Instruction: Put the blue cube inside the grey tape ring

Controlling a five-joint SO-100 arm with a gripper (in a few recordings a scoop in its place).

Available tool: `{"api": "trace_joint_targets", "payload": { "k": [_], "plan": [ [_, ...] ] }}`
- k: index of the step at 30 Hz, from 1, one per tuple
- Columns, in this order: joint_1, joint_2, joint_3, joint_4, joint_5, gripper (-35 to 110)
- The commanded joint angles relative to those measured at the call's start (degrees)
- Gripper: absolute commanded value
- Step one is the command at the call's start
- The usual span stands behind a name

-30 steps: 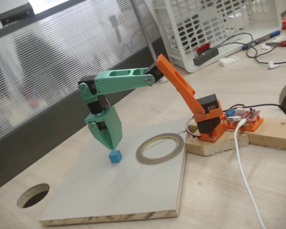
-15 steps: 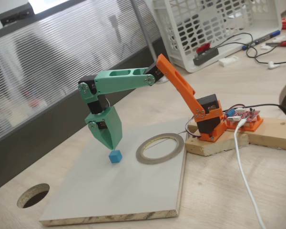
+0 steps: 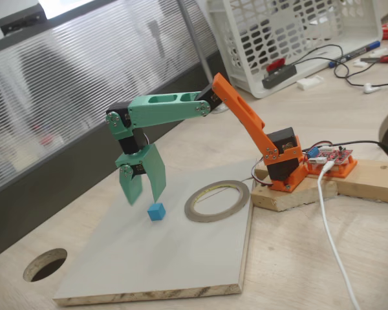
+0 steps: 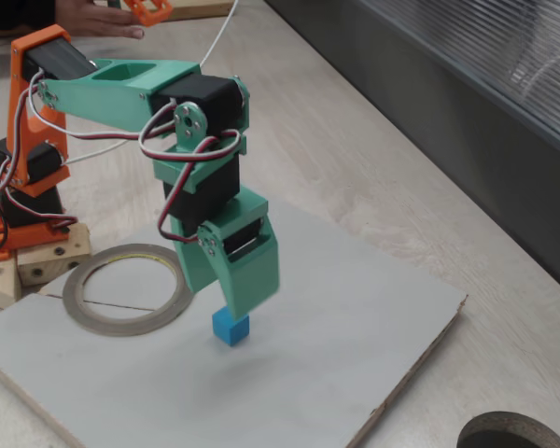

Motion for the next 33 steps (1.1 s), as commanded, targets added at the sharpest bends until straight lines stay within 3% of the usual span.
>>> {"api": "trace_joint_targets", "payload": {
  "k": [1,7,33],
  "plan": [
    [0.4,1.3,-0.7,1.4,0.4,79],
    [0.4,1.2,-0.7,1.3,0.4,96],
    [0.5,-9.0,3.4,-3.7,0.4,96]
  ]
}}
